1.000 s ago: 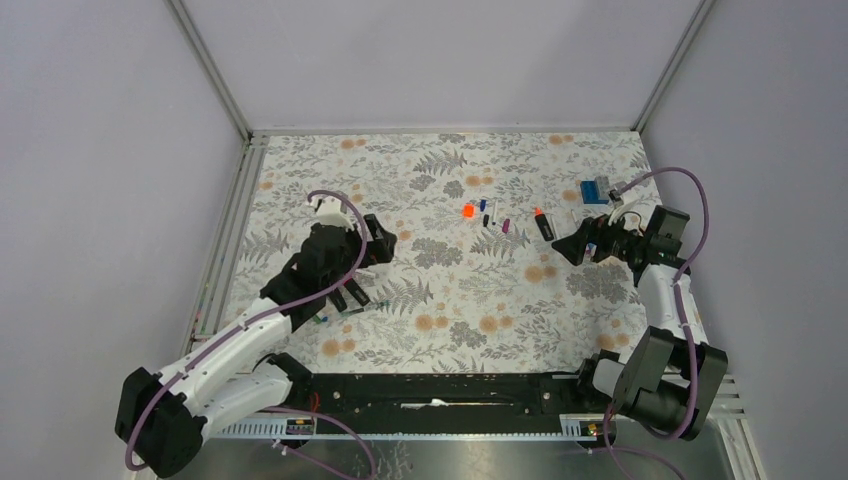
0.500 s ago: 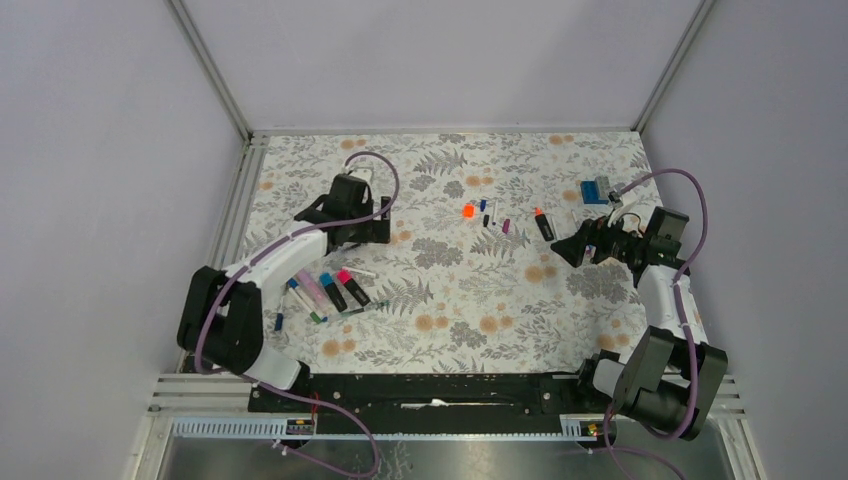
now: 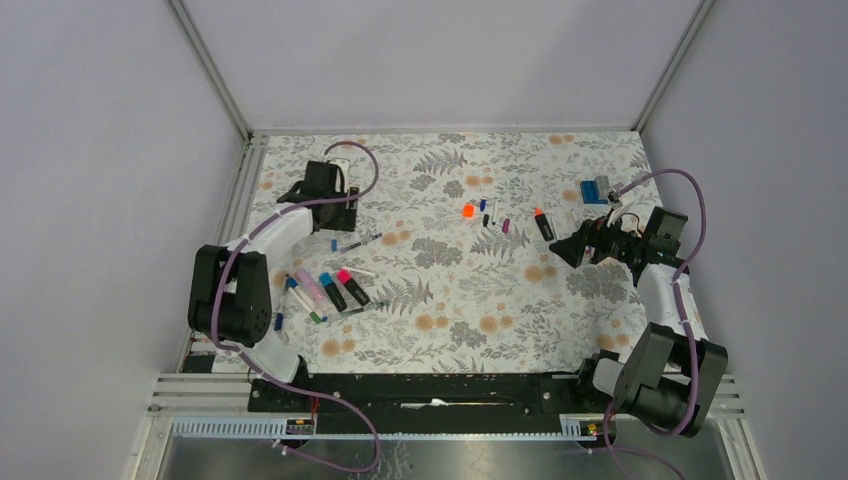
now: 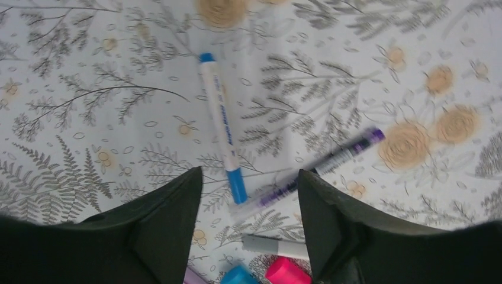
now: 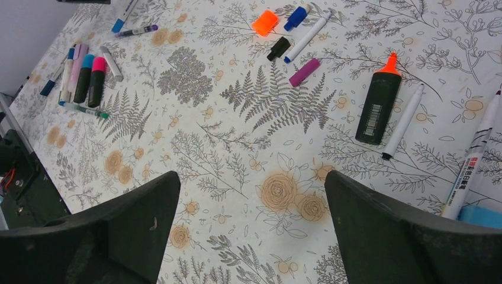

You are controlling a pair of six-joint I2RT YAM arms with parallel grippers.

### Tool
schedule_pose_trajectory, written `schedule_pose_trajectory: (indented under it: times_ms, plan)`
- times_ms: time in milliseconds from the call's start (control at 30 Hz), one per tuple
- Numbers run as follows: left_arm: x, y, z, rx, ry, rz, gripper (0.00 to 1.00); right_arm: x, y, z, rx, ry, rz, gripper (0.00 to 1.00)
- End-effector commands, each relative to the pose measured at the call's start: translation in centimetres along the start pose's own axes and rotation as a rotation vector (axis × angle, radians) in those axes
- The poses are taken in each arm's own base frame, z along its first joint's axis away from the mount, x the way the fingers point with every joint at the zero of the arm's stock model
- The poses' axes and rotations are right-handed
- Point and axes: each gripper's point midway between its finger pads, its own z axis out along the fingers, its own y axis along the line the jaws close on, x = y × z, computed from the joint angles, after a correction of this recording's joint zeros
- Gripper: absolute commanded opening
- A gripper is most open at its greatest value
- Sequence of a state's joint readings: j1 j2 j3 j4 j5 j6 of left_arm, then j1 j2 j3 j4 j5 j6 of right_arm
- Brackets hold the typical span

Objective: Open the pen caps
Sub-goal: Pick up the pen from the center of the board.

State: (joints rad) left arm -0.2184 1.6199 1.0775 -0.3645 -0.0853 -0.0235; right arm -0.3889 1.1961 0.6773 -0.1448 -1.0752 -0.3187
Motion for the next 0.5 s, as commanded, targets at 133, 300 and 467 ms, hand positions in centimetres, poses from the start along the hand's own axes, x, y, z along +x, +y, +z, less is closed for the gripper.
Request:
schedule_pose_trajectory:
  times_ms: [133, 300, 467]
  plan:
    - [-1.4, 3.0, 2.1, 0.003, 0.003, -0.195, 0.54, -0.7, 0.4, -0.1, -0.034, -0.019, -0.027, 1.00]
    - [-1.4, 3.5, 3.1, -0.002, 0.016, -0.215, 0.46, -0.6, 0.4, -0.1, -0.034, -0.018, -0.027, 1.00]
    - [-0.8, 3.2, 4.4, 0.016, 0.067, -0.208, 0.37, -0.7, 0.4, -0.1, -0.035, -0.019, -0.028, 1.00]
